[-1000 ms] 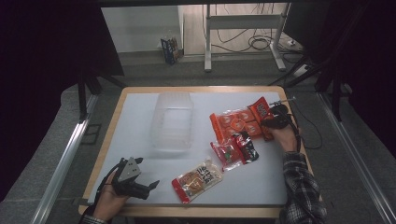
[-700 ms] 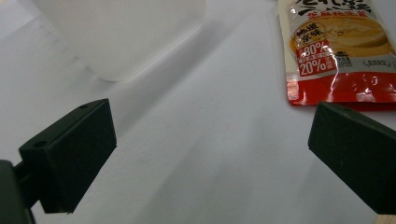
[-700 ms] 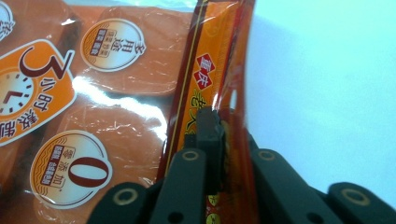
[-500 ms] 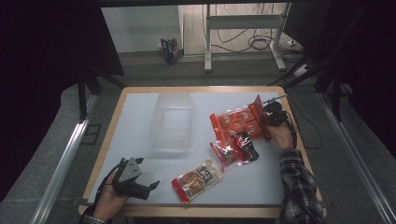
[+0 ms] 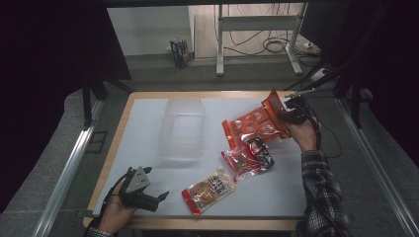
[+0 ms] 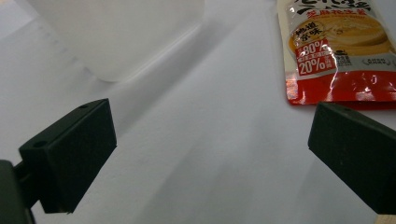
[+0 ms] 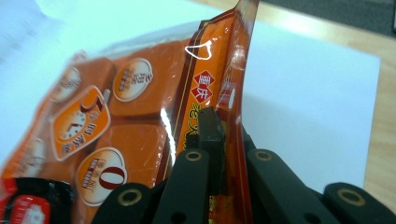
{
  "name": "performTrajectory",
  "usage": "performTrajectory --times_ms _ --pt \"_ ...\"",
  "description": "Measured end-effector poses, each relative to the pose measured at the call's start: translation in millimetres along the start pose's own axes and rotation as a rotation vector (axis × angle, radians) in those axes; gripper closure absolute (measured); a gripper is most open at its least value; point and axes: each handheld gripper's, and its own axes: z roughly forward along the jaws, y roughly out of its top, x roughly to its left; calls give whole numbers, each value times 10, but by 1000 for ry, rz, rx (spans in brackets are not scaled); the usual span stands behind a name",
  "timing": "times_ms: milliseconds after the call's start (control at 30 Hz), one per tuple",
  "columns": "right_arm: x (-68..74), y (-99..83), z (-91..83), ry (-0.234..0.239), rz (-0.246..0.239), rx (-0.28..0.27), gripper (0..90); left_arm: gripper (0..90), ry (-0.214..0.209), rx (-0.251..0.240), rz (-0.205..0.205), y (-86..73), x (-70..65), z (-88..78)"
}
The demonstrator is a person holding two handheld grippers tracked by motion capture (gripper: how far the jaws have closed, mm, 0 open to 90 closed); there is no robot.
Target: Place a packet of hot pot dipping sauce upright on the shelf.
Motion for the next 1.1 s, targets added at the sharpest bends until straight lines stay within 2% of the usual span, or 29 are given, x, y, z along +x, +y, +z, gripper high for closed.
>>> performTrajectory --times_ms 33,167,233,433,600,800,967,1100 --pt "27 77 -79 14 -8 -20 888 9 -1 0 0 0 -1 -1" --pt "80 171 -161 28 -19 -45 888 9 -2 -1 1 0 0 -2" --pt "184 302 -256 33 -47 -63 886 9 -1 -1 2 1 -1 -2" --pt "340 517 -390 62 -79 -92 886 9 -1 -3 4 1 -1 -5" --pt "435 645 -493 97 -84 -123 886 9 -1 -5 4 2 -3 -7" --pt "512 757 -609 113 -92 -156 887 9 -1 -4 5 3 -7 -5" --pt "606 887 -742 141 -110 -190 887 9 -1 -1 9 4 -7 -7" --pt "691 960 -789 145 -133 -196 888 9 -1 -5 12 6 -9 -10"
